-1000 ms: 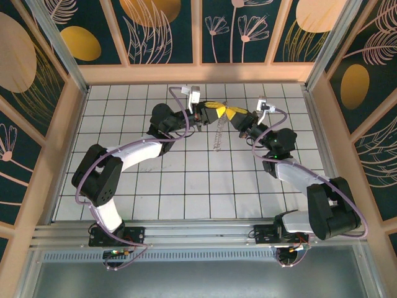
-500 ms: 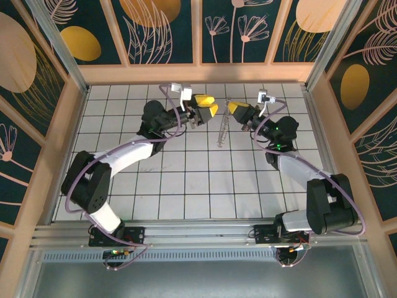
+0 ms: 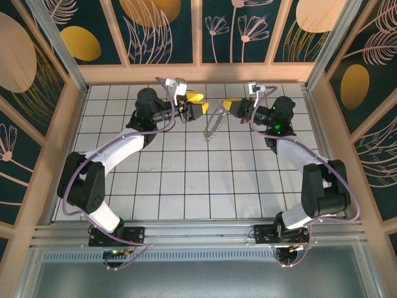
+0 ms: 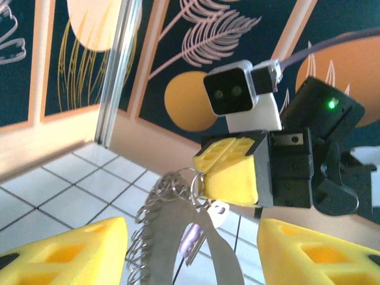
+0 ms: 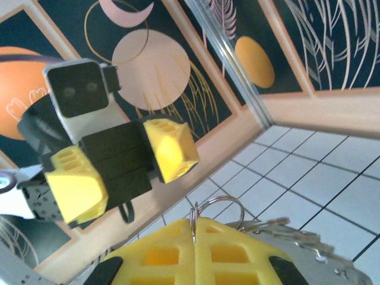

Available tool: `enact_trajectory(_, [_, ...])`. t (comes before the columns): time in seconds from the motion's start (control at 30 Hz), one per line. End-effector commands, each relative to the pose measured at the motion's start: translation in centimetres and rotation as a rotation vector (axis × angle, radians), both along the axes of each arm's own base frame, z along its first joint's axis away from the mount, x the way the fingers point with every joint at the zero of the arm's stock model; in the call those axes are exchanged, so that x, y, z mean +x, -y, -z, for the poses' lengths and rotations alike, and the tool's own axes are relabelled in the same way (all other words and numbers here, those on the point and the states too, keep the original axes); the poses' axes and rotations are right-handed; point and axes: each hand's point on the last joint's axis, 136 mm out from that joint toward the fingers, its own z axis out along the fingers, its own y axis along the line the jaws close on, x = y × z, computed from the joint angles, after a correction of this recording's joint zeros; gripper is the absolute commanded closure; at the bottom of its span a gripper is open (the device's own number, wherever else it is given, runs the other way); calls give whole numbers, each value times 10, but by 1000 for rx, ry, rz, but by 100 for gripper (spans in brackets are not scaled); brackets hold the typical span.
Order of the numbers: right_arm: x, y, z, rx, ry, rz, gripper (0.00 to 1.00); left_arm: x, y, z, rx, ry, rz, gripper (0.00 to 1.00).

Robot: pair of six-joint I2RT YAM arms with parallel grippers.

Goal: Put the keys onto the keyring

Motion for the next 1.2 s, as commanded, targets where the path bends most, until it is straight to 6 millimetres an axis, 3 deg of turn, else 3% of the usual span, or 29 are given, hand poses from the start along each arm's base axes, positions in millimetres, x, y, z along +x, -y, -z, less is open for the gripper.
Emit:
enact_trajectory(0.0, [-7, -4, -14, -15, 79, -80, 100, -8, 10, 3, 42, 0, 124, 41])
enact_trajectory(0.43, [-9, -12, -7, -41, 69, -167, 100, 5, 27, 19, 61, -59, 228, 46])
enact_trajectory(0.83, [-16, -25, -4, -57, 73, -208, 100, -1, 30, 15, 12, -96, 294, 51])
enact_trajectory(1.03, [-14, -29, -2, -55, 69, -206, 100, -8, 32, 20, 16, -112, 321, 57])
enact_trajectory(1.17, [-13, -30, -3, -54, 68, -203, 100, -12, 31, 23, 16, -115, 324, 67])
